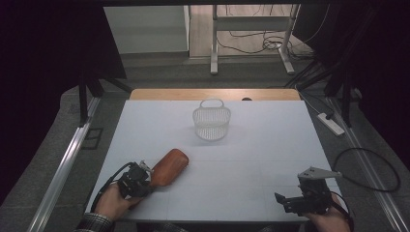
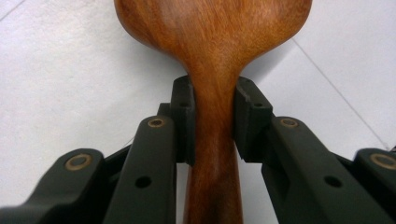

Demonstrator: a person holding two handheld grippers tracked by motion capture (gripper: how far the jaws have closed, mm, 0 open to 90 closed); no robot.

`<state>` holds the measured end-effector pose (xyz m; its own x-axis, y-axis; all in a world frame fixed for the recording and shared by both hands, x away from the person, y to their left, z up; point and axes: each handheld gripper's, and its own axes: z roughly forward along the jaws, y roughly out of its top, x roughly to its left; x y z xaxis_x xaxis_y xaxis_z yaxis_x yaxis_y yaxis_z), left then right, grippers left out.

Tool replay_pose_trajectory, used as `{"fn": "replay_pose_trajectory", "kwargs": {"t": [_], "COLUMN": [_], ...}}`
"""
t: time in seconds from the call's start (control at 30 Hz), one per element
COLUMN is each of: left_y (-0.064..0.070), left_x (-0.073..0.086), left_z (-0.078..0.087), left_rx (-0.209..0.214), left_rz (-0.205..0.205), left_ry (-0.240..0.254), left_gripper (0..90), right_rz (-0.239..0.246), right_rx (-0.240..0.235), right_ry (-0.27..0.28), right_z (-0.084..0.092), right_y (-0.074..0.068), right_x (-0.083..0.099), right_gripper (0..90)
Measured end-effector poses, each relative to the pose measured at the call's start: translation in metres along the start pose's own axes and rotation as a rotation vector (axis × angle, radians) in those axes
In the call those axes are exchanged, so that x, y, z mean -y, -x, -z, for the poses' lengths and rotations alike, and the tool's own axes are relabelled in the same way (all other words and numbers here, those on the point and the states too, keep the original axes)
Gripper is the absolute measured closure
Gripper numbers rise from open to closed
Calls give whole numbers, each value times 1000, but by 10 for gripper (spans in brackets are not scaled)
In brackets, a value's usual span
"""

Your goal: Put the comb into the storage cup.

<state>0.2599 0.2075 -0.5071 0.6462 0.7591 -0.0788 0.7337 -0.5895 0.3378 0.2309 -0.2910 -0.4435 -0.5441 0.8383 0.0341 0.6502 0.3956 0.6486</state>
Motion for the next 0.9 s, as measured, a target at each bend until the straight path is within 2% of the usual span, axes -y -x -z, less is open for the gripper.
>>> {"fn": "replay_pose_trajectory", "kwargs": {"t": [0.2, 0.37, 0.67, 0.9], "left_y": [0, -2, -2, -5], "left_x": [0, 0, 1, 3], "left_z": [2, 5, 9, 15], "left_rx": [10, 35, 53, 87], "left_rz": [9, 27, 24, 47], "left_ry": [12, 32, 59, 117], "left_gripper": [720, 721, 722, 721], "right_rz": [-1, -2, -4, -5], "right_rx": [-2, -1, 0, -1], "right_ry": [-1, -2, -2, -1], "right_z": [0, 0, 0, 0], "right_y": [0, 0, 0, 1], "right_x": [0, 0, 0, 0], "right_gripper": [6, 6, 6, 6]}}
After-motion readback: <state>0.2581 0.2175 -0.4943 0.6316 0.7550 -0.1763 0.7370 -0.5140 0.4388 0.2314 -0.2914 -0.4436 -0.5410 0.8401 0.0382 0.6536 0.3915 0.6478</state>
